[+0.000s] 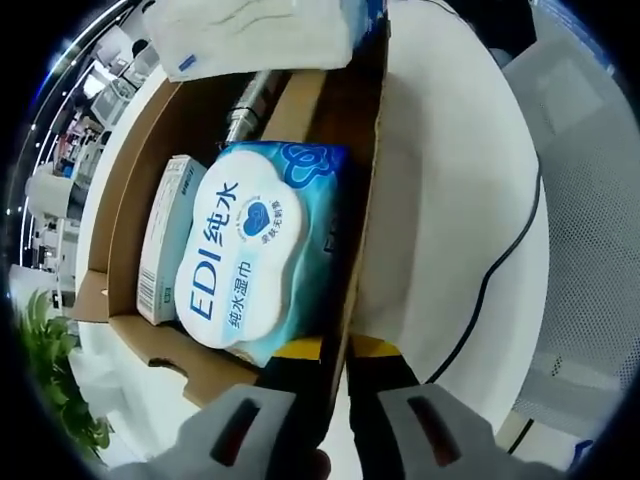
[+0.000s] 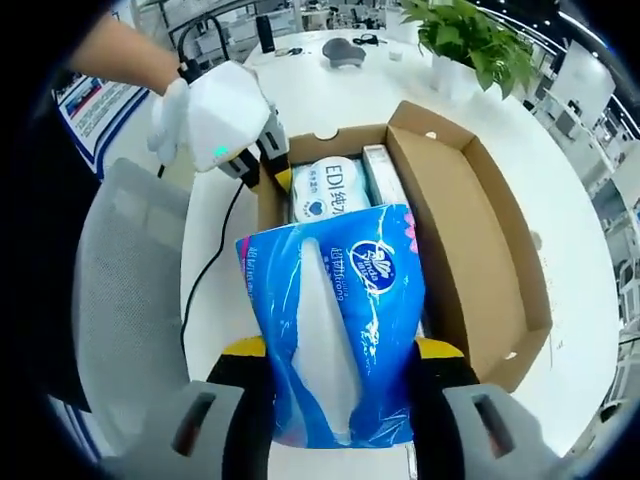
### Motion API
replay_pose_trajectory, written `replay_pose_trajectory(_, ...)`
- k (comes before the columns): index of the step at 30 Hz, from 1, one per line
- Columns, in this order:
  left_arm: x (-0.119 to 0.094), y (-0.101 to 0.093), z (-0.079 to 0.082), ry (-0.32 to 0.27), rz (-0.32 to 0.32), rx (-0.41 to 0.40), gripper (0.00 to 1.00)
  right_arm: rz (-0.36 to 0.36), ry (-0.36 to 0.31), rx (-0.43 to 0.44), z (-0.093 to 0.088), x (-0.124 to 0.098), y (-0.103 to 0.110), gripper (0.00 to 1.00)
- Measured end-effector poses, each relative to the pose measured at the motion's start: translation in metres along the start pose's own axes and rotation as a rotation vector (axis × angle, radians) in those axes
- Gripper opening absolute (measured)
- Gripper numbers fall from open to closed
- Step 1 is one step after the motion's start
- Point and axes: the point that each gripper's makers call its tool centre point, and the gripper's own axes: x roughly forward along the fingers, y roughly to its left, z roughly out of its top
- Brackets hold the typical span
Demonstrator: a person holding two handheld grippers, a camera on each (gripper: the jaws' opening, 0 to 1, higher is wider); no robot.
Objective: Operate the shoe box by opening the lid, removing the specified soft item, and placing it in the target area until the item is outside and the box remains undamaged.
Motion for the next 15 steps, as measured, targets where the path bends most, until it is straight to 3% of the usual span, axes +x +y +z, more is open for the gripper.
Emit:
replay_pose_trajectory(5,0.0,0.001,0.0,-0.003,0.004,0.002,0.06,0.011,0.013,-0.015,0.002,-0.003,0.001,0.5)
replay_pose_trajectory(15,0.001,0.002,0.001,-0.005,0.009,0.009,0.06,-0.011,0.033,-0.032,-0.013,-0.02,-0.009,0.5)
